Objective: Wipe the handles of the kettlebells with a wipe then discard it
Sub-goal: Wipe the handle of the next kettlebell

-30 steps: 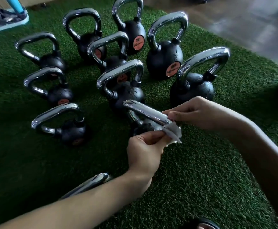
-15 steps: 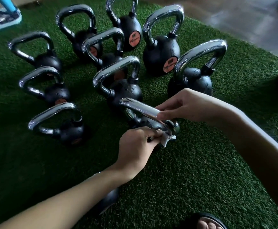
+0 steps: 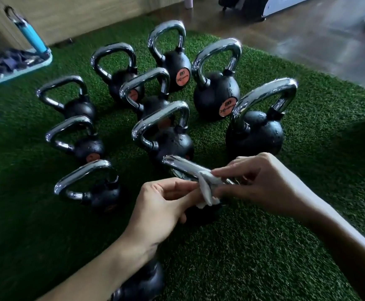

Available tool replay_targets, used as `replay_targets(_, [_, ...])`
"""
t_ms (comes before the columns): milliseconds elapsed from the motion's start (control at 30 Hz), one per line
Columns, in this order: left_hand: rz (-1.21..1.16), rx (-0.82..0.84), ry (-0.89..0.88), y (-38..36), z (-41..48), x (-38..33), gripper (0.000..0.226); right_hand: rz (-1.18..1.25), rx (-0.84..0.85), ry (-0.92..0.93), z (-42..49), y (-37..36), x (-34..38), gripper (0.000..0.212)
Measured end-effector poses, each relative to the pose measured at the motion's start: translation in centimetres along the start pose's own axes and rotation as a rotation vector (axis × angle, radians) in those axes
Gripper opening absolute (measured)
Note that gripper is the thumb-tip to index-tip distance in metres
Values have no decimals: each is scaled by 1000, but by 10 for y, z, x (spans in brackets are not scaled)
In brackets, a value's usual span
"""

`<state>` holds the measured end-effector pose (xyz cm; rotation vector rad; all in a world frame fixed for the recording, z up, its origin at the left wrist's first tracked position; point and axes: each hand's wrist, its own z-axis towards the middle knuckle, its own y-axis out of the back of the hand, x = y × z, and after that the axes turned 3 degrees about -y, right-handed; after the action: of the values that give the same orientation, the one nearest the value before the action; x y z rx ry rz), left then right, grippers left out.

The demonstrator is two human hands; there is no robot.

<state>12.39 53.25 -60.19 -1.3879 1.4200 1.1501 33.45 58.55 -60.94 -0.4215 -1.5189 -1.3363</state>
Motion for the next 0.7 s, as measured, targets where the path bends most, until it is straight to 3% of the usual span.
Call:
replay_targets(167, [7,70,39,-1,3,-11,23,126,-93,-66,0,1,-4,20])
replay_targets(300, [2,-168,170,8,12,-7,12,255,-269,-145,-1,16,-16,21])
replay_targets(433, [-16,-319,332,23,25,-3,22,308,-137,-232,2,13,-24,35])
replay_targets(600, [-46,-307,391,15,38,-13,25,258,-80,-250,5,-4,-26,15])
replay_targets(700, [-36,-342,410,11,40,-17,33,223,-84,-290,3,-8,-21,15])
